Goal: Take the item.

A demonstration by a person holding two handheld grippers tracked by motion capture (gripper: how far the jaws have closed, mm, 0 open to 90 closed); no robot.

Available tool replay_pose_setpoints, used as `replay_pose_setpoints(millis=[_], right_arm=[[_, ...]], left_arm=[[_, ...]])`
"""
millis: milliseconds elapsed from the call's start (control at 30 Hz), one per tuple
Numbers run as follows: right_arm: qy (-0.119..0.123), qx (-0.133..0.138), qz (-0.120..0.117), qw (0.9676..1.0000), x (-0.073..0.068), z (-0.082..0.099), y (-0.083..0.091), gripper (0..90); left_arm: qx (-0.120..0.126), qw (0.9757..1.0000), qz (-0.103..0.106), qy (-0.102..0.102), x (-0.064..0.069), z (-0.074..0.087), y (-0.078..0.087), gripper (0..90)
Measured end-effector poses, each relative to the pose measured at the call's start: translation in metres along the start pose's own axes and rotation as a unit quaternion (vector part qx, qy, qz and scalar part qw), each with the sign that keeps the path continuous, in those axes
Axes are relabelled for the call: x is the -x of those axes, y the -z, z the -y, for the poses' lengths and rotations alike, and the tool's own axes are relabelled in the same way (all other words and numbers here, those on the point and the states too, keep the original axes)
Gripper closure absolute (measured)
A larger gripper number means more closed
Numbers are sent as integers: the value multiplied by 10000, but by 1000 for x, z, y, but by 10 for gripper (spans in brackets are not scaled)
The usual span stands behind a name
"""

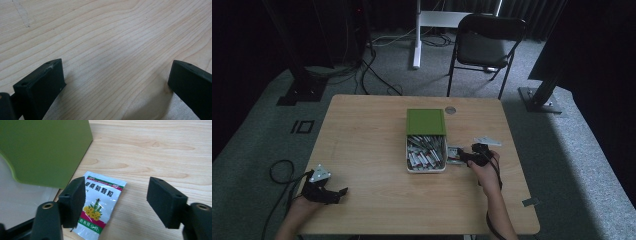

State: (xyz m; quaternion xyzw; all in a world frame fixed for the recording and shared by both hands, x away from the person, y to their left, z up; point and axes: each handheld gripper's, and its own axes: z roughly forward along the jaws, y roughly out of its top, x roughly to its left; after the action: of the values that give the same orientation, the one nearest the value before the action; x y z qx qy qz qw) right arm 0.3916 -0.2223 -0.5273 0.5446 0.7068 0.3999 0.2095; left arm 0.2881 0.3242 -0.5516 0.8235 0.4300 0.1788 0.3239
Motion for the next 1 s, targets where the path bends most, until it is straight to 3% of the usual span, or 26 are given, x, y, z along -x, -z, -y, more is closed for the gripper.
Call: replay_pose_setpoints(millis=[400,1000], right_arm=[[-199,-41,310,9993,20,15,13,148],[-228,-226,880,9956,53,41,42,146]], left_arm=[[-1,10000,0,0,0,0,0,14],[-1,10000,-2,5,0,0,0,14]])
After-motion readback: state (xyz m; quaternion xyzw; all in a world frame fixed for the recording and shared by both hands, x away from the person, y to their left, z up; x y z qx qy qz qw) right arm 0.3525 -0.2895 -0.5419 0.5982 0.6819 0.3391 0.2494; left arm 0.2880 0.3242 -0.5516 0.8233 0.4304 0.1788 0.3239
